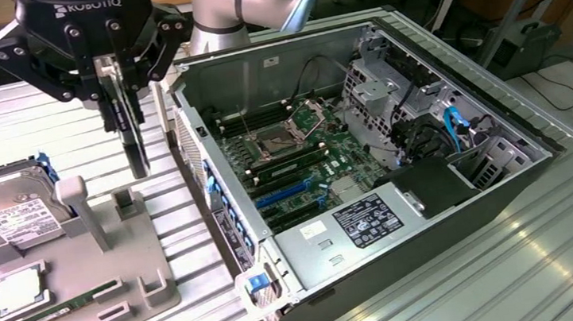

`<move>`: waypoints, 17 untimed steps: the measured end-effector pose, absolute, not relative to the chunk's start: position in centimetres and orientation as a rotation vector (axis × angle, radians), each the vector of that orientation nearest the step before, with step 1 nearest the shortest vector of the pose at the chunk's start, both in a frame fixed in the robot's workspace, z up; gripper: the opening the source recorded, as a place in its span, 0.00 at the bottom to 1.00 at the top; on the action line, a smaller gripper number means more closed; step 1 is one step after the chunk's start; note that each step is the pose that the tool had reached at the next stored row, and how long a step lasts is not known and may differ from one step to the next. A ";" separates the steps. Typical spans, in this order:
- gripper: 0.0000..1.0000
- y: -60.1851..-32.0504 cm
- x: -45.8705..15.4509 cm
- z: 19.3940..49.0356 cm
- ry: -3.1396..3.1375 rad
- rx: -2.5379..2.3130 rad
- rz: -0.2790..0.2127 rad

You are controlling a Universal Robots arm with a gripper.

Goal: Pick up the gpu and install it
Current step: 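Pick up the gpu and move the gpu toward the slot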

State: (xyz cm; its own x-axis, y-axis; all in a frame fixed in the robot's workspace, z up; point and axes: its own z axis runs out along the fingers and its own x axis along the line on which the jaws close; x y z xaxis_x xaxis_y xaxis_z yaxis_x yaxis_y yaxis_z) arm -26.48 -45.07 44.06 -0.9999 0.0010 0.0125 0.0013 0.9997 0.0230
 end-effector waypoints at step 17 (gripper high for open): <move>0.28 -45.1 -23.5 44.1 -3.129 -0.002 -0.036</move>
State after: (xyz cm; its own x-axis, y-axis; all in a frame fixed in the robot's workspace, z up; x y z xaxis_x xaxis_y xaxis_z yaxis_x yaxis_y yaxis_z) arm -23.47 -45.08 44.05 -0.9999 0.0010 0.0124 0.0013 0.9997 0.0231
